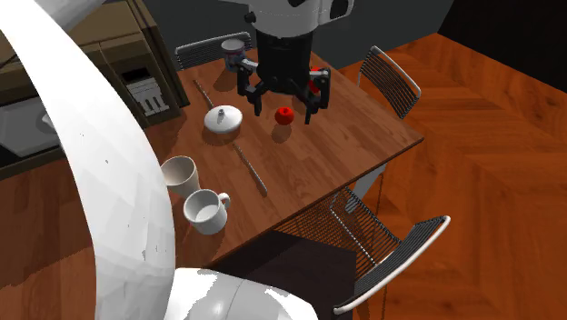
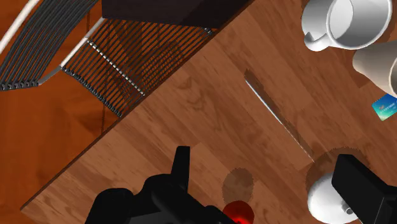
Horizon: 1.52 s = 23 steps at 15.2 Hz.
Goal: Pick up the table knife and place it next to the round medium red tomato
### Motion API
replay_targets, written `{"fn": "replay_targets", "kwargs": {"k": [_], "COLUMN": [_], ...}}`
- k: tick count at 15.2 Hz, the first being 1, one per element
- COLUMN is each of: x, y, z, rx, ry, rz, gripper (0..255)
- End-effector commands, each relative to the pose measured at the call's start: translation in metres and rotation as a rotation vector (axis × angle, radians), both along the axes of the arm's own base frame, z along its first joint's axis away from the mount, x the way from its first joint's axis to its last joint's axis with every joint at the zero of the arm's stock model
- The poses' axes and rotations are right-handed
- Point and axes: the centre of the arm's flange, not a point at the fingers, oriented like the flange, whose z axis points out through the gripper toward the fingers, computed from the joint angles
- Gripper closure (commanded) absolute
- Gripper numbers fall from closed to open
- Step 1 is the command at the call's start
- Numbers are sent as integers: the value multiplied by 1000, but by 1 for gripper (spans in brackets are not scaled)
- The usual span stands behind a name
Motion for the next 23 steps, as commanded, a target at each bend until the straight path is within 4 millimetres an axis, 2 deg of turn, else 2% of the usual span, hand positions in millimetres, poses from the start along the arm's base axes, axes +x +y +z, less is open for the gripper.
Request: {"fn": "replay_targets", "kwargs": {"k": [1,12,23], "x": [0,60,99], "y": [0,52,116], "z": [0,-125,-252], "rx": [0,-19,-39], "ry": [0,23,45], "rz": [0,306,611], "gripper": [0,0,0]}}
